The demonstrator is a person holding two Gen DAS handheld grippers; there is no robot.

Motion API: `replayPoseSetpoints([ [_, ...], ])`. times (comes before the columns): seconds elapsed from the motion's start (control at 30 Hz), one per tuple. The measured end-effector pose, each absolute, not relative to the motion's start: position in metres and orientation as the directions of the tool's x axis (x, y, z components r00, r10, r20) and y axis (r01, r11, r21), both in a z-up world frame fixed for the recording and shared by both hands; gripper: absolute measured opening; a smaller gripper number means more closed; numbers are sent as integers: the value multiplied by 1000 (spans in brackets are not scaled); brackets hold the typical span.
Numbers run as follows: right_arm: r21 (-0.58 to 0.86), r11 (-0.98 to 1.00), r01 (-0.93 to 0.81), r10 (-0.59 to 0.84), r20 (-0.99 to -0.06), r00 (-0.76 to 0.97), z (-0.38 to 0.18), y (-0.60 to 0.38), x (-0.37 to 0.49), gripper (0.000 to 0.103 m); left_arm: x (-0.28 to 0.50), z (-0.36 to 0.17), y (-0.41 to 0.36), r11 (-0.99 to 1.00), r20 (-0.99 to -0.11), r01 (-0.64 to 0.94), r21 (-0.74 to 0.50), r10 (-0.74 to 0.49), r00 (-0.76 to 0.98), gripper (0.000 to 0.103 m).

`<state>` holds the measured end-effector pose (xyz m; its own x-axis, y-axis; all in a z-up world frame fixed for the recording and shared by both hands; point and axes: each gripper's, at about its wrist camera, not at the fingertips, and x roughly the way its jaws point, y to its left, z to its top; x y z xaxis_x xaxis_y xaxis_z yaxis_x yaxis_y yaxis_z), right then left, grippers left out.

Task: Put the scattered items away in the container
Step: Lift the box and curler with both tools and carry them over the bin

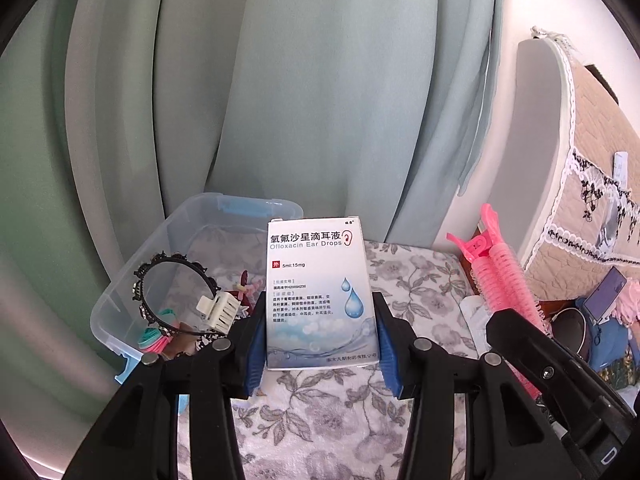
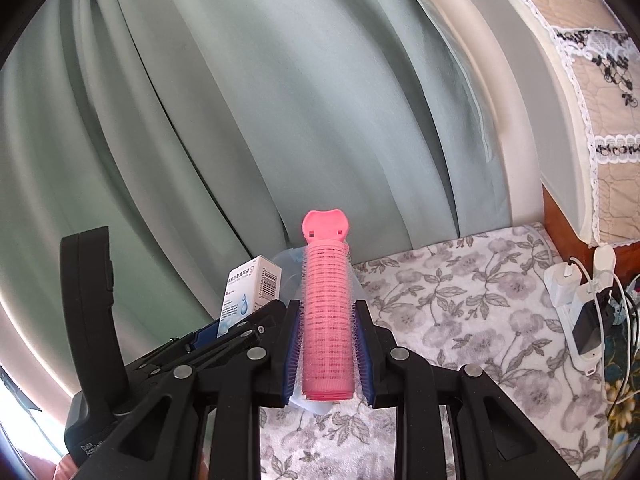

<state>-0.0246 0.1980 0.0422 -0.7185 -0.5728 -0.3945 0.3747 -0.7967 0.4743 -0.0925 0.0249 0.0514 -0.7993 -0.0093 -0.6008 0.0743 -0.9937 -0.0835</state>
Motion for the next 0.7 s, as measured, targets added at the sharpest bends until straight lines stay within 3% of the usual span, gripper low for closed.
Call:
replayPoseSetpoints([
  [0.27, 448, -803, 392, -571, -393, -721, 55, 177, -19, 27, -81, 56, -12, -986, -582, 108, -128, -14, -813, 49],
  [0.7, 374, -807, 456, -589, -470, -657, 51, 104, -29, 27, -80, 40, -95, -948, -588, 226, -225, -53, -807, 49],
])
